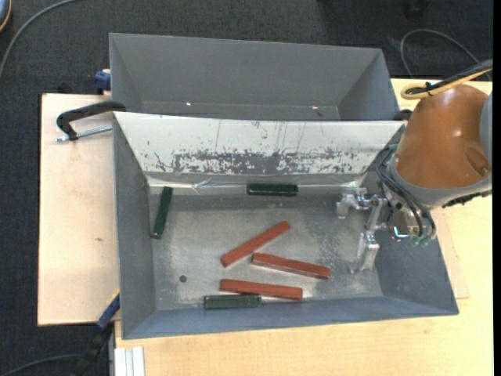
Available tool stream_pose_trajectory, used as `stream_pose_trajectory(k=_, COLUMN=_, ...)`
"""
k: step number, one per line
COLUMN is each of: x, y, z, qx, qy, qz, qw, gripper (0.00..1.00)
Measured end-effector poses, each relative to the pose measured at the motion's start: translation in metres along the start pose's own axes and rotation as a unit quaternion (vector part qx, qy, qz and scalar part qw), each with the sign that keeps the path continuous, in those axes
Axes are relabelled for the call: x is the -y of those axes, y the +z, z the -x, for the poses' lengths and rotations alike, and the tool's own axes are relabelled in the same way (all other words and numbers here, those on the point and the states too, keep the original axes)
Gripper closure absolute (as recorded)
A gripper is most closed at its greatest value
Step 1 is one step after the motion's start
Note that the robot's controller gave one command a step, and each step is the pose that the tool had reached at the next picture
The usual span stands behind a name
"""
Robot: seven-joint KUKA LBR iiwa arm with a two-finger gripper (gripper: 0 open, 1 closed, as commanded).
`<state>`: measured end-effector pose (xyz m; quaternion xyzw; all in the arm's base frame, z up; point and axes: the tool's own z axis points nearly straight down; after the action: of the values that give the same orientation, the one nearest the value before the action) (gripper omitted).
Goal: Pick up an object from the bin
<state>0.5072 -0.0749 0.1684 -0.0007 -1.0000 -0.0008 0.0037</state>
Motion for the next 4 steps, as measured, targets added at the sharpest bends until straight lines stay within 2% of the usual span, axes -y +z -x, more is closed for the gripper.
stream_pose_trajectory(k=1, x=-0.032, y=0.102, z=0.015, qx=0.0003, qy=-0.011, qz=0.000, qw=0.9999, gripper=0.00)
stream_pose_trajectory(k=2, x=-0.086, y=0.097, z=0.030, qx=0.0071, qy=0.058, qz=0.001, qw=0.9983, gripper=0.00)
stream_pose_trajectory(k=3, x=-0.120, y=0.097, z=0.081, qx=0.0055, qy=-0.054, qz=0.000, qw=0.9985, gripper=0.00)
stream_pose_trajectory(k=4, x=-0.121, y=0.094, z=0.081, qx=0.0052, qy=-0.054, qz=0.000, qw=0.9985, gripper=1.00)
